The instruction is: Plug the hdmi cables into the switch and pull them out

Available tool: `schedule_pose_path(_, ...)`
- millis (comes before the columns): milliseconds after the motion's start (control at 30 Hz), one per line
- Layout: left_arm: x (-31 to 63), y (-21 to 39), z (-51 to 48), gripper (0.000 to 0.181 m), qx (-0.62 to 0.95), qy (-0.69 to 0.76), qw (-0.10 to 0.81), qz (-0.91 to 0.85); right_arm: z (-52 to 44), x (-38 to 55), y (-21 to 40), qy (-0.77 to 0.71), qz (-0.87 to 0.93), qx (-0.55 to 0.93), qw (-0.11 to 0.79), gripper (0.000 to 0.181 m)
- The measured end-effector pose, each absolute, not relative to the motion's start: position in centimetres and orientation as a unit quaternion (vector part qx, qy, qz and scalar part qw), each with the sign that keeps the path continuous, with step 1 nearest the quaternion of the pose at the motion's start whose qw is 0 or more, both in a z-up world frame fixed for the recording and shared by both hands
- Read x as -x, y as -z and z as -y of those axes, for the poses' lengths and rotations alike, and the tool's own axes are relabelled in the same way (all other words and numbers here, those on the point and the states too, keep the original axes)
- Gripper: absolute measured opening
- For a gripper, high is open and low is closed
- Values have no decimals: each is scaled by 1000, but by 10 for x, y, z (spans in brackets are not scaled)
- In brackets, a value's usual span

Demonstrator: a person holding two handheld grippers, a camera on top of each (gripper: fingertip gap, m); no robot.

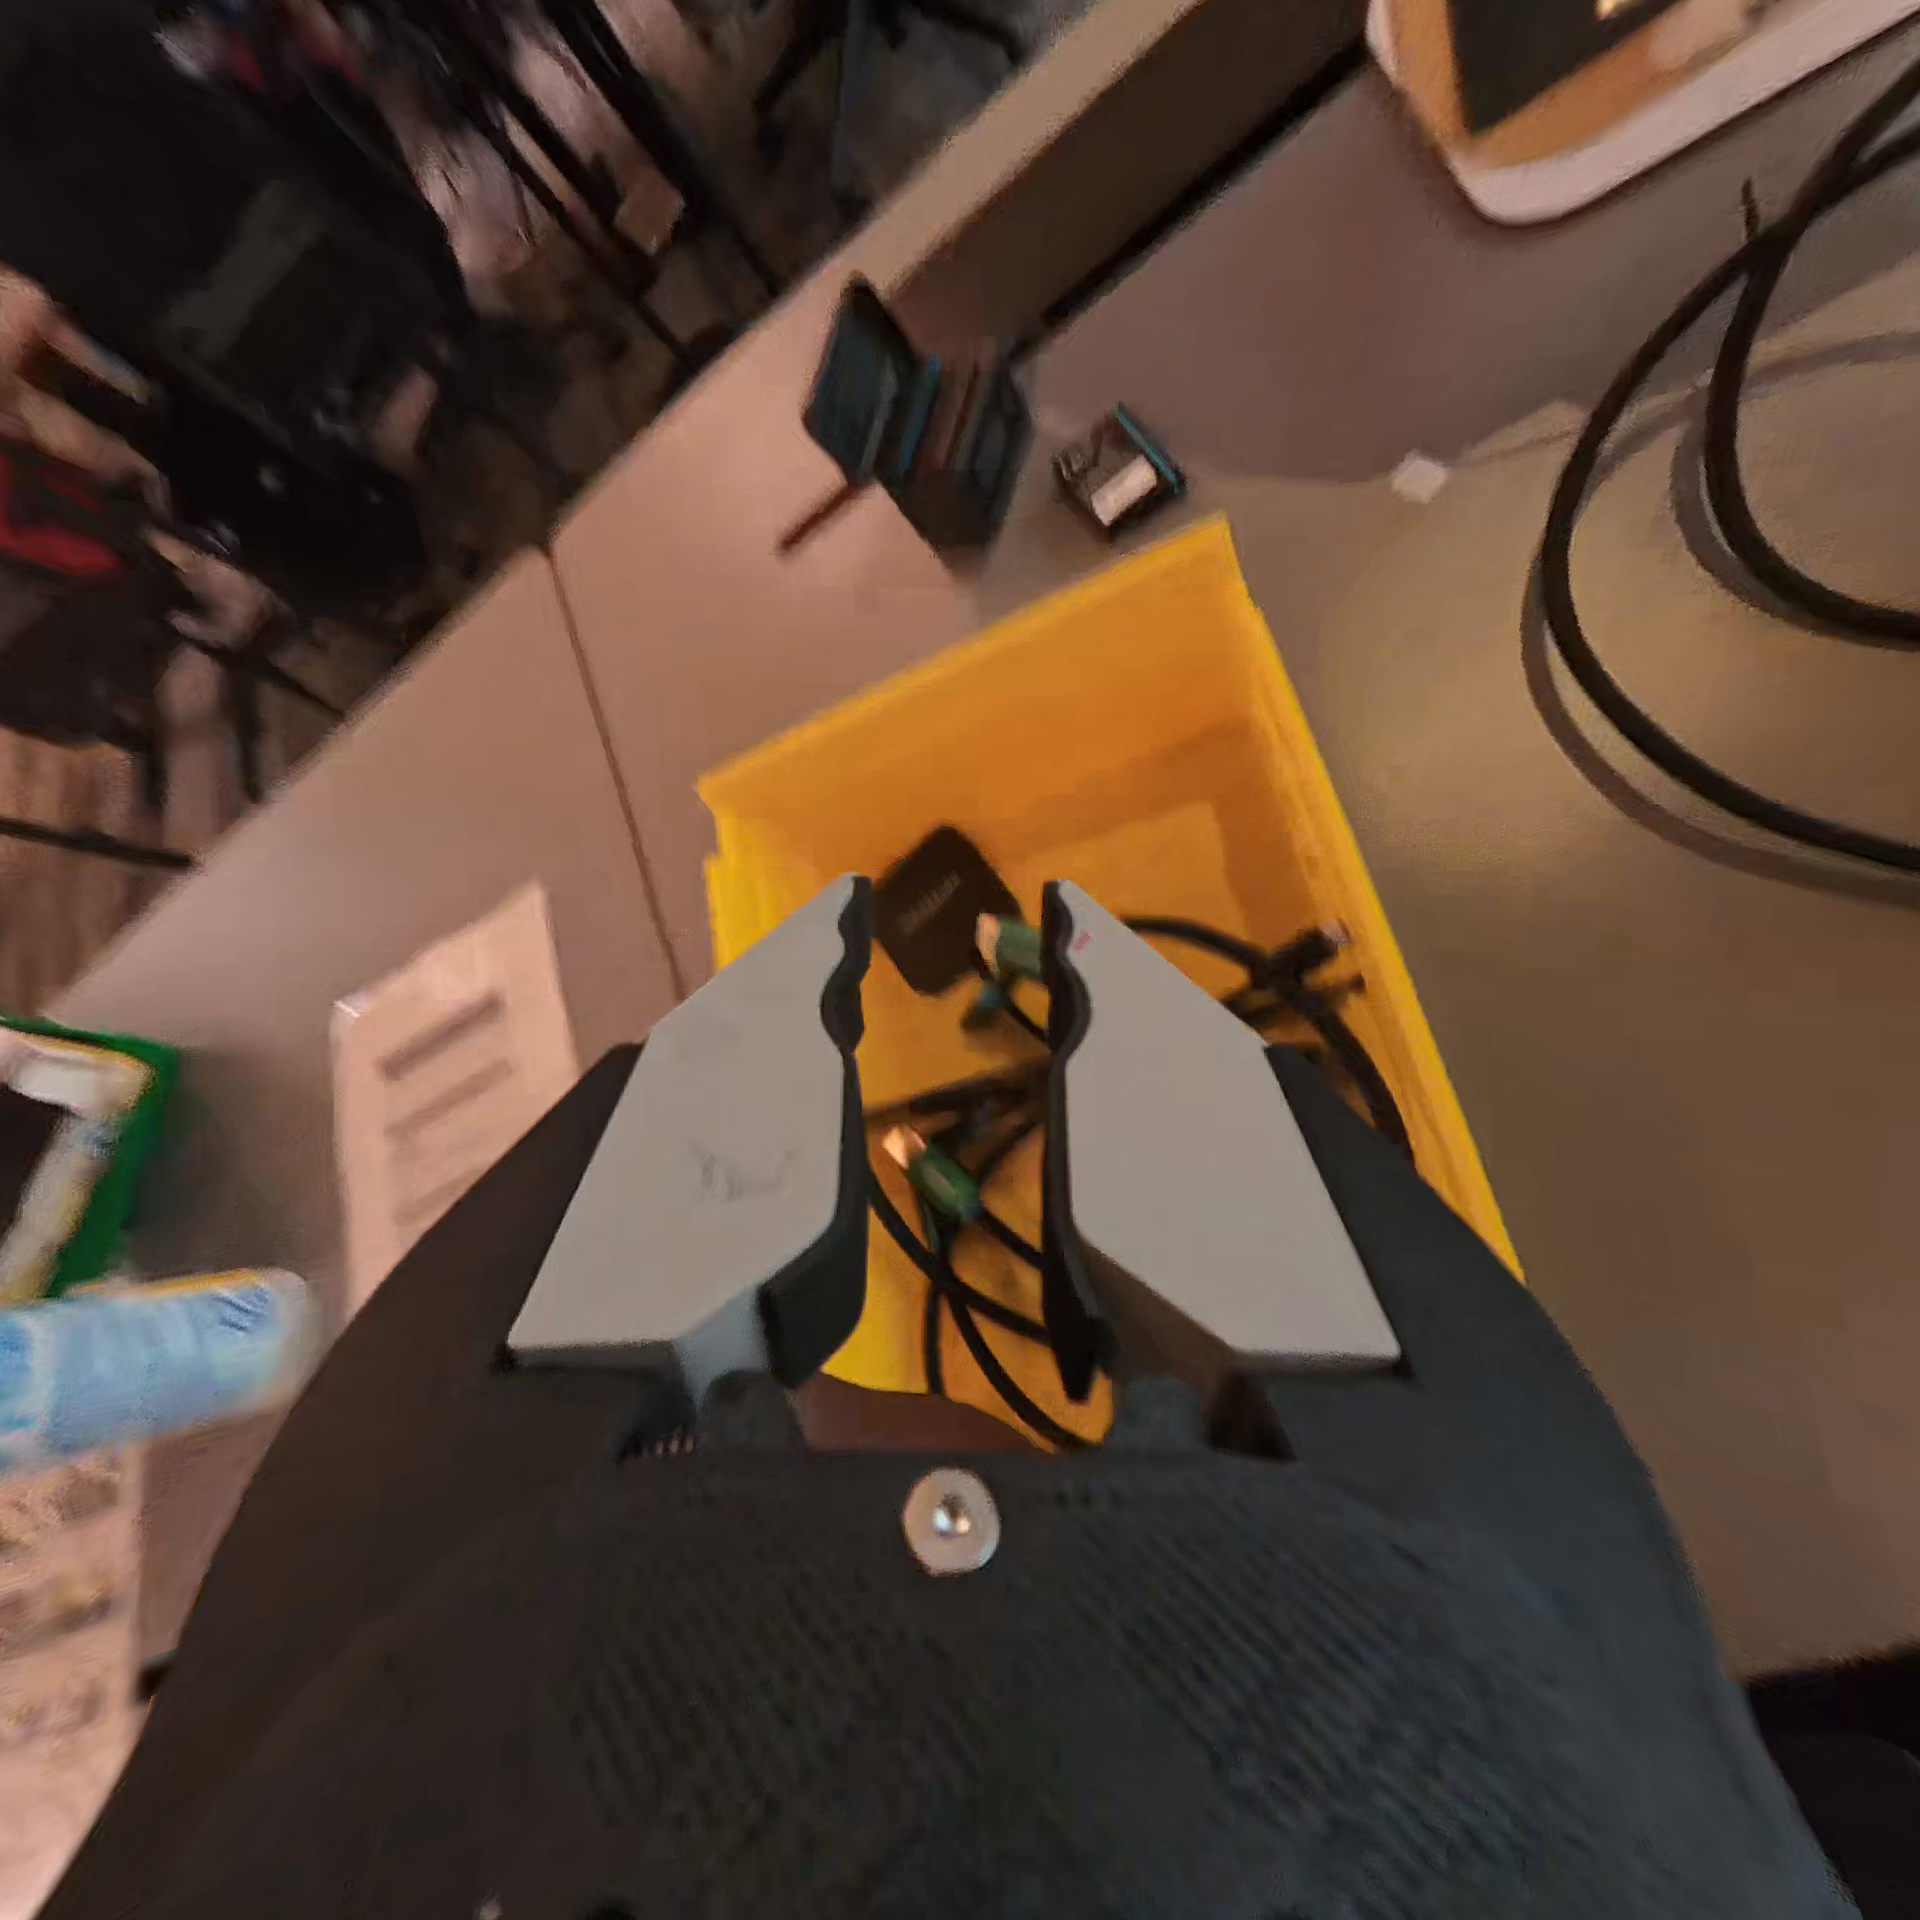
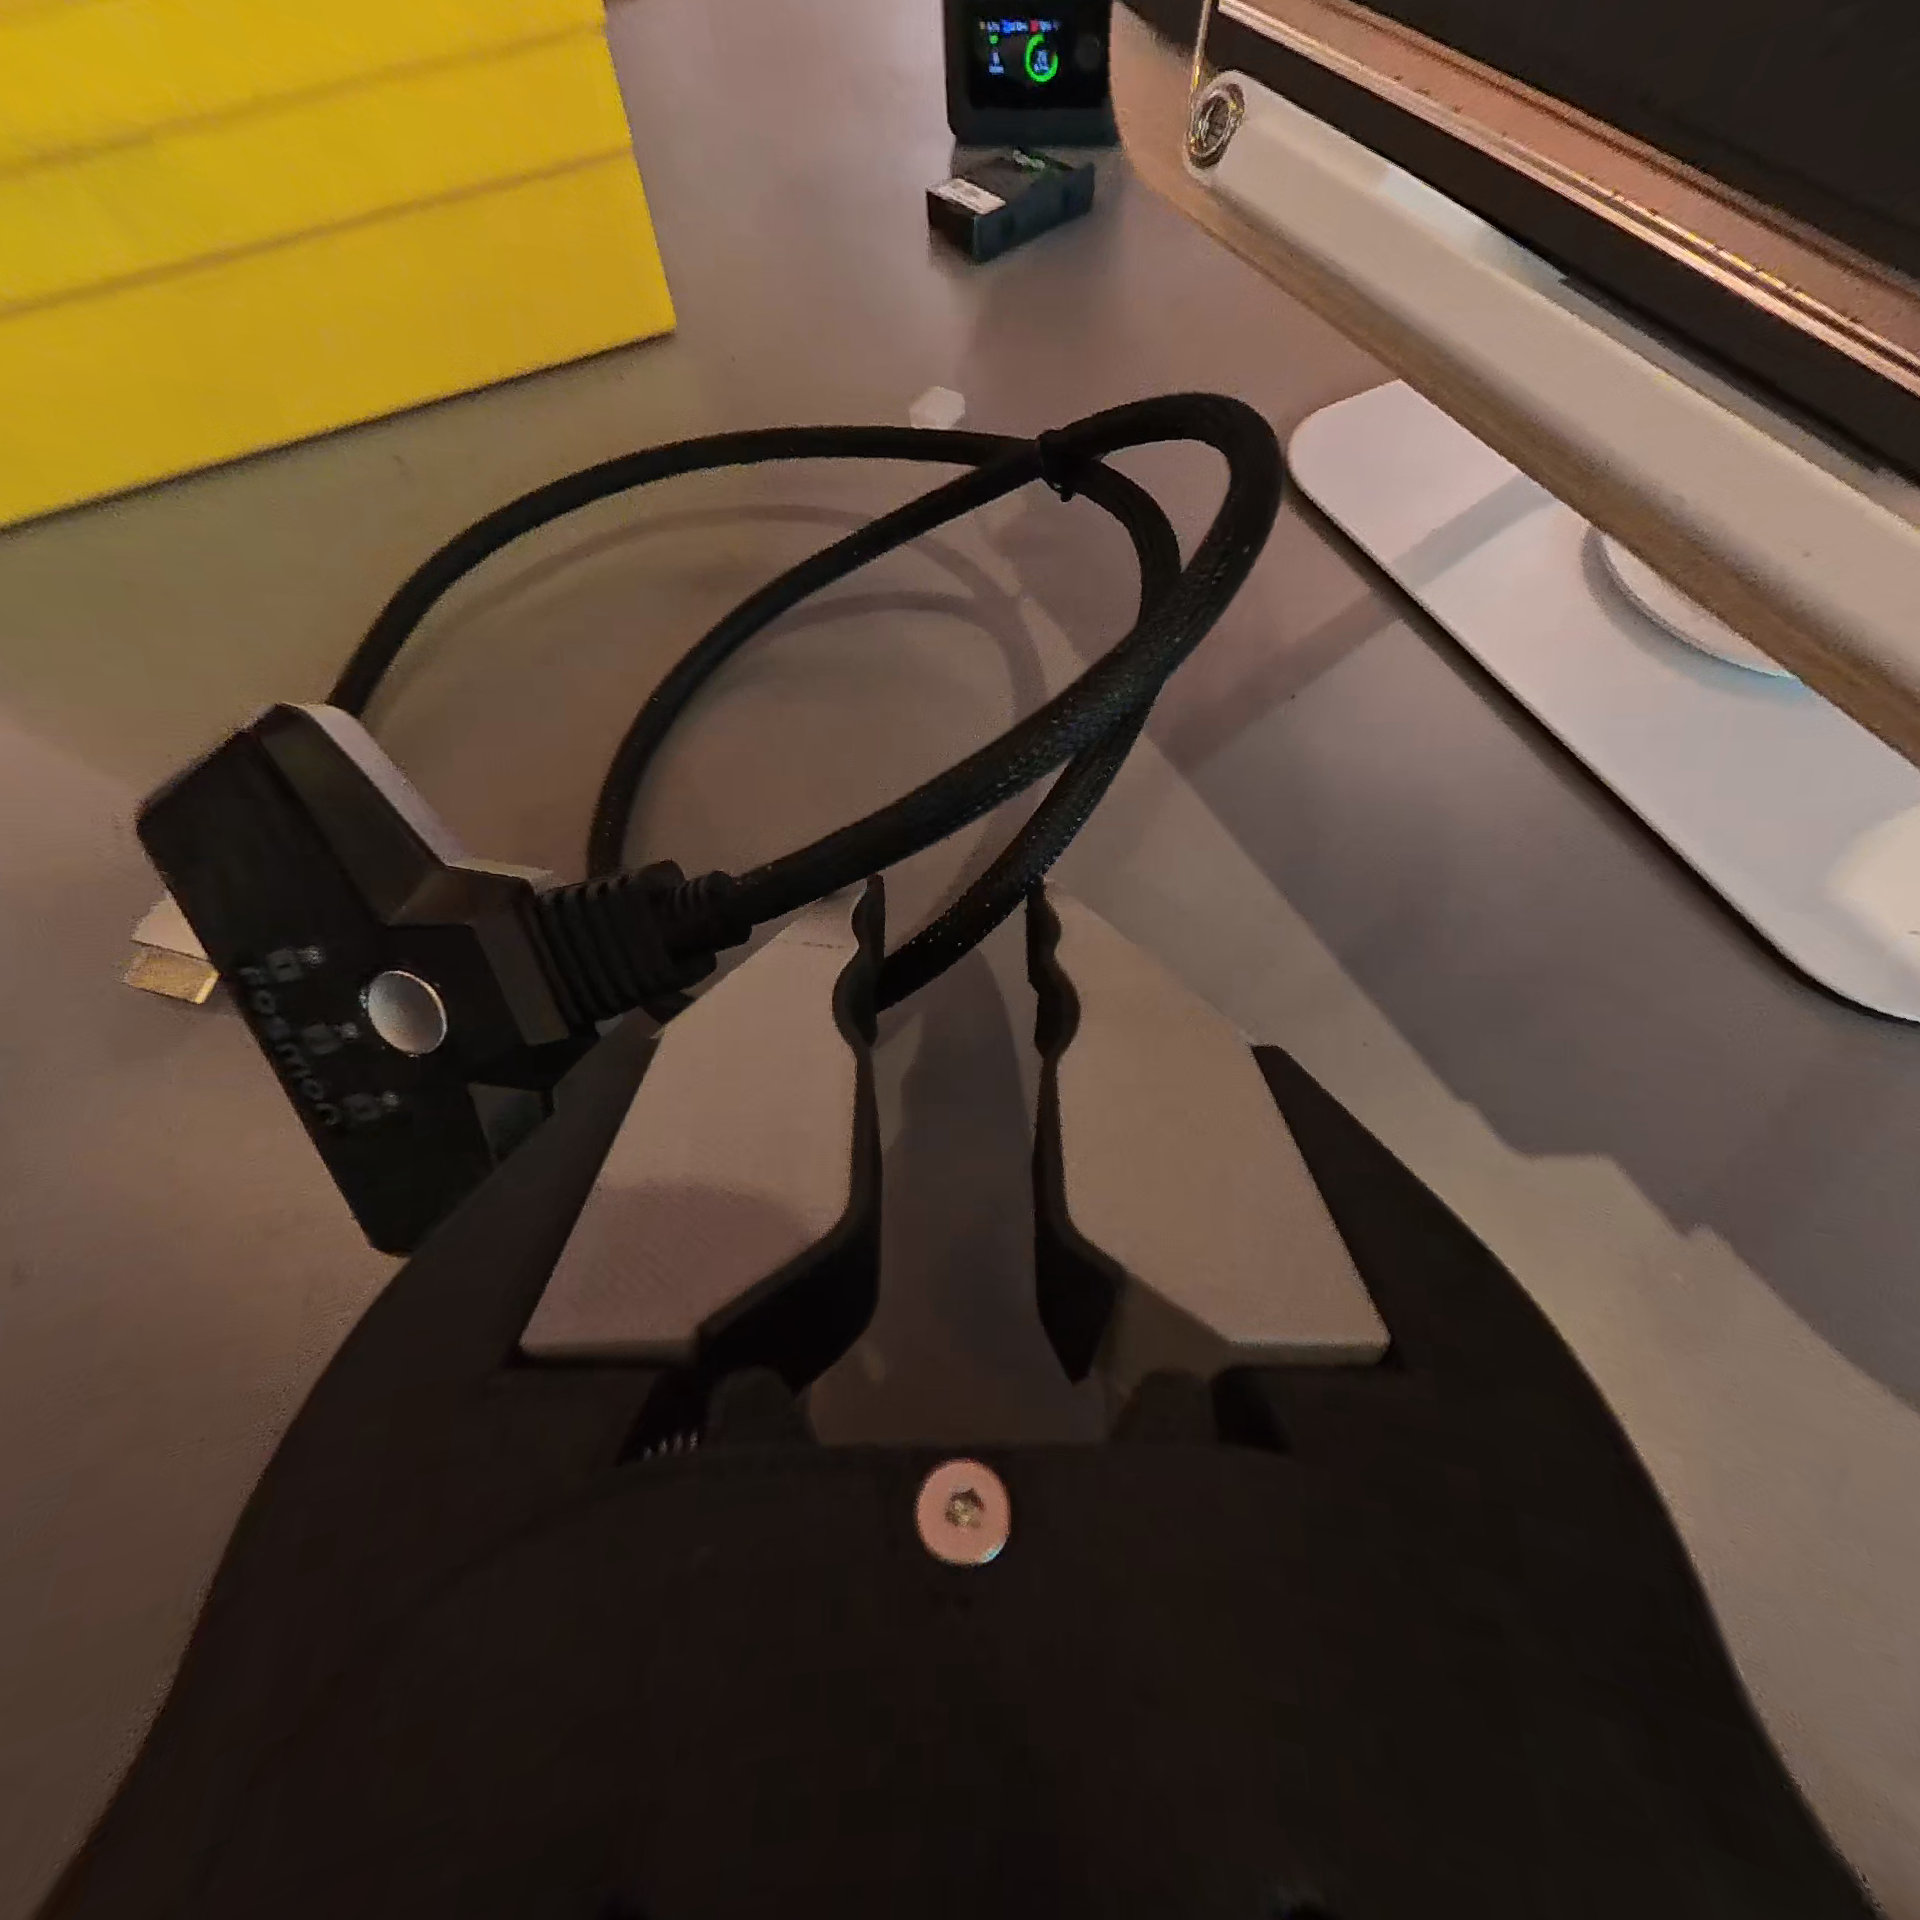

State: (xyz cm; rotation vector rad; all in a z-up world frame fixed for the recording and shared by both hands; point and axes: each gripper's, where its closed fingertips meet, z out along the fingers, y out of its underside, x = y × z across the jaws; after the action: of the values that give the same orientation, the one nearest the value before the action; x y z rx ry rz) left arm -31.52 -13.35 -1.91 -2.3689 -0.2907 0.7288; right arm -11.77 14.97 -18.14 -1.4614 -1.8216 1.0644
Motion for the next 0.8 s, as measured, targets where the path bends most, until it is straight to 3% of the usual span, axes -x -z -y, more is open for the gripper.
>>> schedule_pose_path(100,306,66,159,42,926,-199,278,158,-152,118,183,-389,680,550,289,24)
schedule_pose_path(233,276,112,151,38,941,-77,277,177,-153,118,182,-386,677,552,295,26)
schedule_pose_path(400,281,134,144,43,926,-37,300,225,-154,116,183,-376,678,553,306,27)
schedule_pose_path(467,281,133,142,19,918,-21,322,232,-154,116,184,-371,679,554,306,27)
schedule_pose_path(533,280,132,146,17,921,-26,319,223,-154,116,185,-369,681,555,305,27)
schedule_pose_path(667,290,85,155,13,903,-73,364,216,-155,116,186,-362,682,557,307,27)
schedule_pose_path(800,311,-22,166,9,827,-156,493,221,-160,115,188,-345,684,561,313,27)
